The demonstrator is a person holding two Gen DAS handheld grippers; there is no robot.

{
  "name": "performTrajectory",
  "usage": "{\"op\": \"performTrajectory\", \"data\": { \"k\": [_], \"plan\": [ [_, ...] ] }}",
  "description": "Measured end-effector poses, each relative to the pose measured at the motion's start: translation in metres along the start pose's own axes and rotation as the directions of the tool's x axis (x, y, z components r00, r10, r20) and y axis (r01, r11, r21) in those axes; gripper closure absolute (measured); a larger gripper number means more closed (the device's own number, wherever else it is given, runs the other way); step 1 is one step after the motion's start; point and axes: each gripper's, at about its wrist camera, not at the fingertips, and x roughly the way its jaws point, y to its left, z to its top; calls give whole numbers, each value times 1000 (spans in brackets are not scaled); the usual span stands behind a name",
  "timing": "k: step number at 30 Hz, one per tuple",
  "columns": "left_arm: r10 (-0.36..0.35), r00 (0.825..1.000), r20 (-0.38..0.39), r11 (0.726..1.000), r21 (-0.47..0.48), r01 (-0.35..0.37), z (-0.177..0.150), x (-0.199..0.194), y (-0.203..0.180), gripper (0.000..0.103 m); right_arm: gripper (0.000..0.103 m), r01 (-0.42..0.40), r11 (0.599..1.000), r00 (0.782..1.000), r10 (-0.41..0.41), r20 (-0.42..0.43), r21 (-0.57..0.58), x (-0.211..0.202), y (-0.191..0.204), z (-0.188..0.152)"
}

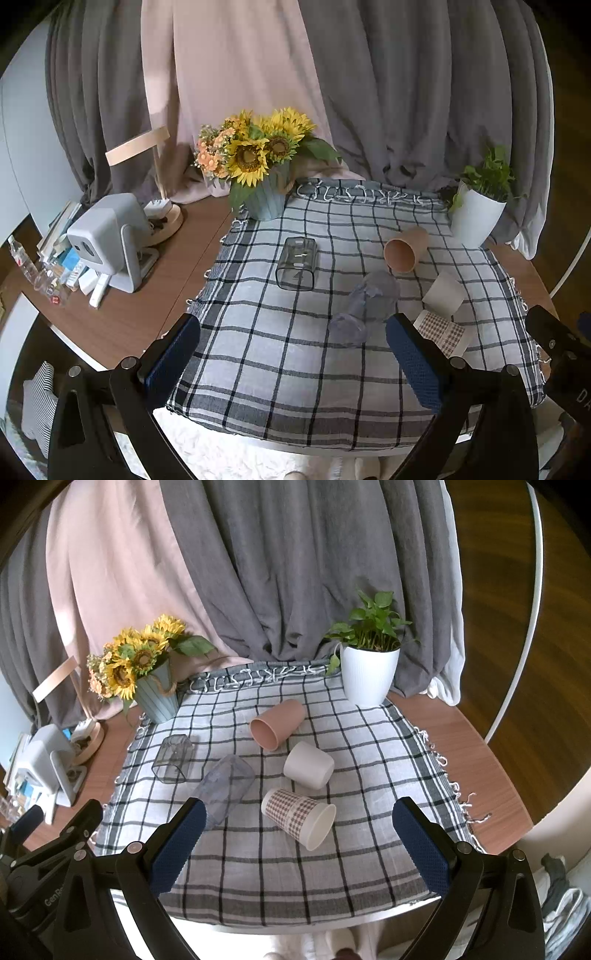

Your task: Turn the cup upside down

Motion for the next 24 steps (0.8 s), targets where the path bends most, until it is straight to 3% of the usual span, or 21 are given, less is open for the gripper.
{"op": "performTrajectory", "data": {
  "k": [24],
  "plan": [
    [3, 1000, -4, 1000, -1, -3, 1, 1, 0, 0, 1, -2, 1000, 1000, 2, -4, 3, 0, -3, 0]
  ]
}}
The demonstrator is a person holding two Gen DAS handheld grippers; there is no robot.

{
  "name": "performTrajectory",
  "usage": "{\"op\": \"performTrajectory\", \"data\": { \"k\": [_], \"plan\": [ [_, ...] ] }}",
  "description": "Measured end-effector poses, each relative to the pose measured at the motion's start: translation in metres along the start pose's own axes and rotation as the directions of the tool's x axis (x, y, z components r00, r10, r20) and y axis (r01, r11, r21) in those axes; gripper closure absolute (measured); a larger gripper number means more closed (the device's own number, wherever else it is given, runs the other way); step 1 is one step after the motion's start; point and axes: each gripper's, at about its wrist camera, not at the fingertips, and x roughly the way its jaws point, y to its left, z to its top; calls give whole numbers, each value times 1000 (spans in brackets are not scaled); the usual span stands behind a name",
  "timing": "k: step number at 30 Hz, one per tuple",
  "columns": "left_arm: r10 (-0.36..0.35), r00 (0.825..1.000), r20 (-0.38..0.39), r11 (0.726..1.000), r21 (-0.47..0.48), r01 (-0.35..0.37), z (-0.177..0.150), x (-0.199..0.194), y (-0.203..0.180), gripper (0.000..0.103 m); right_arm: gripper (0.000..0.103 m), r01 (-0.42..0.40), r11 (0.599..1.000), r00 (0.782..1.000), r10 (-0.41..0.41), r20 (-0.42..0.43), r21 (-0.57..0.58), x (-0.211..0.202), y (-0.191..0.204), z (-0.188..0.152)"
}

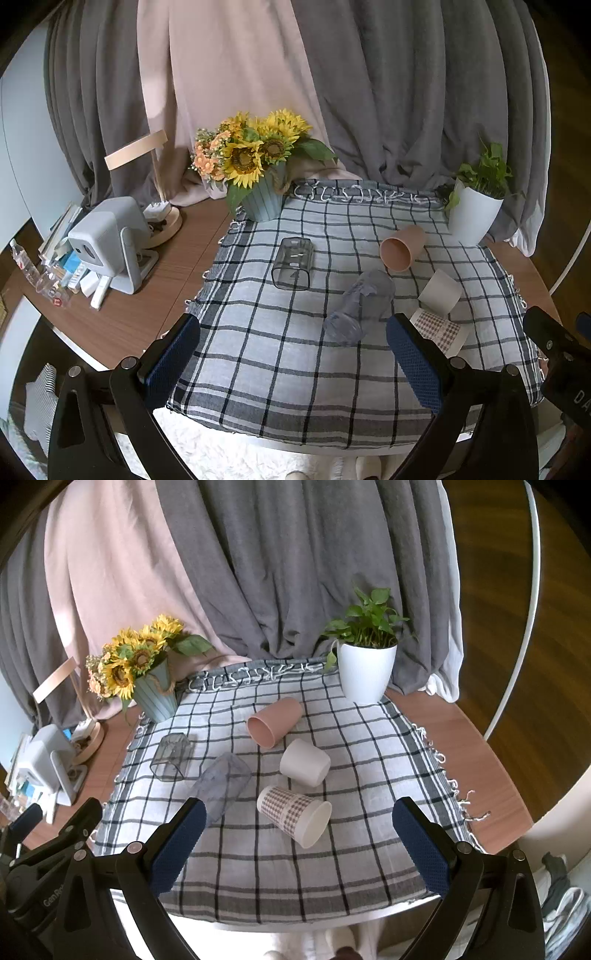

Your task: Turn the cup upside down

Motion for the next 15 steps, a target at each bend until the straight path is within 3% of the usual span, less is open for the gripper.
{"op": "performTrajectory", "data": {
  "k": [9, 15],
  "plan": [
    [25, 999, -26, 1000, -1, -25, -8, 1, -11, 0, 1, -14, 1000, 1000, 14, -11, -13, 4, 2, 0],
    [60, 997, -56, 998, -12, -61, -3, 7, -31, 0, 1, -73, 997, 997, 72, -42, -31, 21, -22, 5]
  ]
}}
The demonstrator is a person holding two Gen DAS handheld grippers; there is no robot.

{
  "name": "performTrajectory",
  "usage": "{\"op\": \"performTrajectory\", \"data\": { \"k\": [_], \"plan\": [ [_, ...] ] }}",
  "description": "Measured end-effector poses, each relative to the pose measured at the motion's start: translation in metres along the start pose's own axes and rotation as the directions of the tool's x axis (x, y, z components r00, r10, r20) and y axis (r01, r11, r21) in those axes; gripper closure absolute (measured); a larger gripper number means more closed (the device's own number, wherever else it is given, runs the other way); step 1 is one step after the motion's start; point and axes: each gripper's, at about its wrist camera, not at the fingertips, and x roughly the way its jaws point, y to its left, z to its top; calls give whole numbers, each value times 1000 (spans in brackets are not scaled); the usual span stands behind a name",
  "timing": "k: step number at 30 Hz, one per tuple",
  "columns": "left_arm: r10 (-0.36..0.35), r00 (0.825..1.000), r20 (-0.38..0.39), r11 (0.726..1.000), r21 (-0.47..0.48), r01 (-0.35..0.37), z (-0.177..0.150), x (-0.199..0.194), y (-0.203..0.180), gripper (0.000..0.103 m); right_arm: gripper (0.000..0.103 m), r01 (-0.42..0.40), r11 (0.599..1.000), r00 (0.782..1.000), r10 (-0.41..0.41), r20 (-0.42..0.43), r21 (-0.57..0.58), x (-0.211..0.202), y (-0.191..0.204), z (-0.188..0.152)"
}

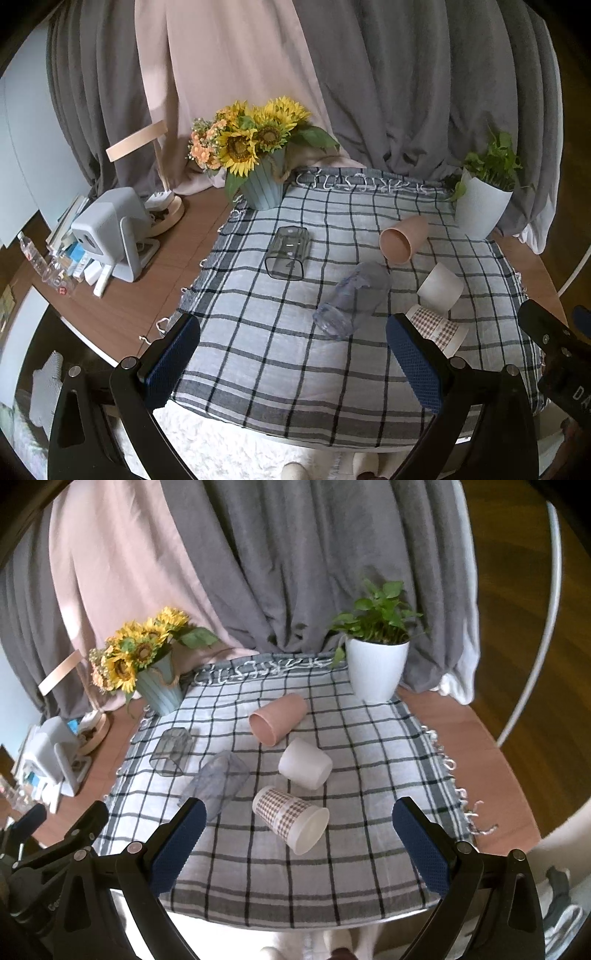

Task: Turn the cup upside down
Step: 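Reach the right gripper to the white cup and close on it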

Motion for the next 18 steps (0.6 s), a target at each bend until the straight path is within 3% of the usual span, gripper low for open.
{"op": "performTrajectory", "data": {
  "k": [10, 15, 18],
  "plan": [
    [81, 991, -104, 994, -63, -88, 7, 37, -53, 0, 2, -91, 990, 987, 76, -142, -109, 62, -28, 31],
    [118, 974, -192, 979, -142, -146, 6, 64, -71, 0, 4, -164, 969, 959, 114, -259, -183, 109, -37, 44],
    [141, 963, -231, 967, -176, -184, 3, 78, -78, 0, 6, -220, 952, 930, 139, -340, -214, 140, -37, 49]
  ]
}}
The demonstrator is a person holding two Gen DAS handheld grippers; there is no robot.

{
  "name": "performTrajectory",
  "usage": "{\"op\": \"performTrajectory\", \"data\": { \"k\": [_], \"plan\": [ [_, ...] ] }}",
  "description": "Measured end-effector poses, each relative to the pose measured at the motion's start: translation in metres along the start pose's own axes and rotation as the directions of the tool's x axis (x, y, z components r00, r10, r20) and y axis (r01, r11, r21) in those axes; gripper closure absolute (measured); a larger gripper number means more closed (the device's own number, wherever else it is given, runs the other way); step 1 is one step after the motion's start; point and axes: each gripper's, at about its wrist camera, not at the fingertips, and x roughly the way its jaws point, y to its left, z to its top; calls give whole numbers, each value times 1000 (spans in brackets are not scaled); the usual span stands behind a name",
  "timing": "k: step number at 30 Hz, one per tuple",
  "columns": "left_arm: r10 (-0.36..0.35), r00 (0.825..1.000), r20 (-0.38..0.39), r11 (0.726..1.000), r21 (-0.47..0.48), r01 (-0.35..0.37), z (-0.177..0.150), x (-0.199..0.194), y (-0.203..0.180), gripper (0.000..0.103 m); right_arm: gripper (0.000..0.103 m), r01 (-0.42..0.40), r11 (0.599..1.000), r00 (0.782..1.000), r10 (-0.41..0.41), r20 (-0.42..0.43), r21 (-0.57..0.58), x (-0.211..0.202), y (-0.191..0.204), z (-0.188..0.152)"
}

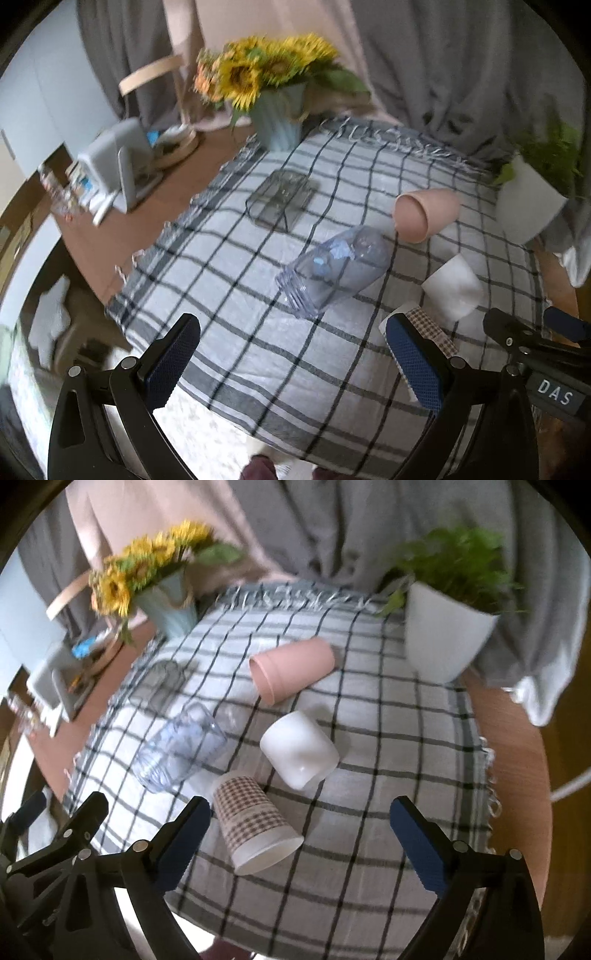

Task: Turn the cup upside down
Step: 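Reach the right gripper to the white cup and close on it, then lift the white cup with the right gripper and roll it over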

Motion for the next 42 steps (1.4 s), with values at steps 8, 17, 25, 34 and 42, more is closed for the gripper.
{"op": "performTrajectory", "data": {
  "k": [8, 17, 25, 34, 42],
  "plan": [
    [66, 991, -113, 993, -89, -76, -7, 35, -18, 0, 11, -79, 989, 986, 60, -155, -124, 67, -5, 25],
    [110, 976, -189, 986, -102, -131, -8, 64, -30, 0, 15, -119, 977, 967, 73, -245, -178, 120, -6, 41],
    [116, 969, -218, 983, -114, -143, -8, 74, -34, 0, 30, -150, 976, 954, 100, -284, -160, 140, -9, 42],
    [103, 980, -173, 991, -64, -115, -7, 63, -35, 0, 30, -135, 985, 963, 106, -246, -106, 129, -19, 35],
    [16, 998, -53, 1000, 20, -14, 1, 41, -17, 0, 30, -30, 1000, 996, 30, -84, -6, 56, -35, 24]
  ]
}}
